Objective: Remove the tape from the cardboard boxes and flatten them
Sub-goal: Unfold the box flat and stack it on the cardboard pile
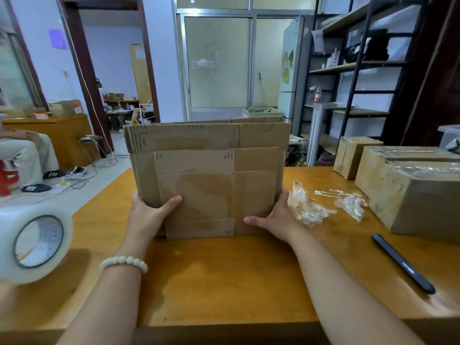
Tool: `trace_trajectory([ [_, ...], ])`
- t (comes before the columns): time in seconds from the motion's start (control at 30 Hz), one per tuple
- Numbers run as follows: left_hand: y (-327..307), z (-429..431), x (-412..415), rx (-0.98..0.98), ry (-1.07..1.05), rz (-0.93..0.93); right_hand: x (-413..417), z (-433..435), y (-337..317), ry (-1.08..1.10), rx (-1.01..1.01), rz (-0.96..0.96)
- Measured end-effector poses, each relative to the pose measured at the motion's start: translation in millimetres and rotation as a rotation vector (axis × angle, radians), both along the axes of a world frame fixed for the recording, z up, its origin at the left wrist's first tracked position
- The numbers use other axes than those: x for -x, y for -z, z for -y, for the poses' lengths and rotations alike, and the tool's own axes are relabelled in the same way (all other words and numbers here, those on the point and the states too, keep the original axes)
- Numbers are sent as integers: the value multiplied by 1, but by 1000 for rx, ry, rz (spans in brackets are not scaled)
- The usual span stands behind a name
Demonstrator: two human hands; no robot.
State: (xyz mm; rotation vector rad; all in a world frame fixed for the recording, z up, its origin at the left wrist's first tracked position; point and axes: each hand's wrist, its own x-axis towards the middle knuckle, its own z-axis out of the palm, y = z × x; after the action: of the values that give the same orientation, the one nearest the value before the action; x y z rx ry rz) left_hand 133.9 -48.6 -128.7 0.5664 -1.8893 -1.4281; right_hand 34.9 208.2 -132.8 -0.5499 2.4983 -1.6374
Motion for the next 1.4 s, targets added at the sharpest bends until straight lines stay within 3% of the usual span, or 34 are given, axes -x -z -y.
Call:
trace_trajectory([
  [0.2, -6, -5, -1, 49, -114, 53, -1, 2, 1, 118, 29, -29],
  [0.47, -24, 7, -1, 93, -73, 373, -2, 2, -3, 181, -5, -70],
  [0.6, -23, 10, 5, 262, -6, 757, -3, 11, 6, 147, -289, 1],
  [0.7, -10, 15, 6, 430, -50, 941, -6, 18, 7, 183, -580, -134],
  [0.8, -11, 13, 7, 484, -91, 971, -7, 19, 4, 218, -751, -183],
  [0.93, -17, 9, 7, 600, -140, 1008, -14, 19, 1, 223, -681, -147],
  [1.03, -37, 1, 10, 710, -185, 909, -14, 10, -14, 276, -620, -228],
  [1.2, -86, -22, 24, 848, -154, 872, 6, -28, -43, 528, -497, -382],
  [1.4, -109, -78, 45, 946, -21, 745, 26, -110, -63, 897, -485, -484],
])
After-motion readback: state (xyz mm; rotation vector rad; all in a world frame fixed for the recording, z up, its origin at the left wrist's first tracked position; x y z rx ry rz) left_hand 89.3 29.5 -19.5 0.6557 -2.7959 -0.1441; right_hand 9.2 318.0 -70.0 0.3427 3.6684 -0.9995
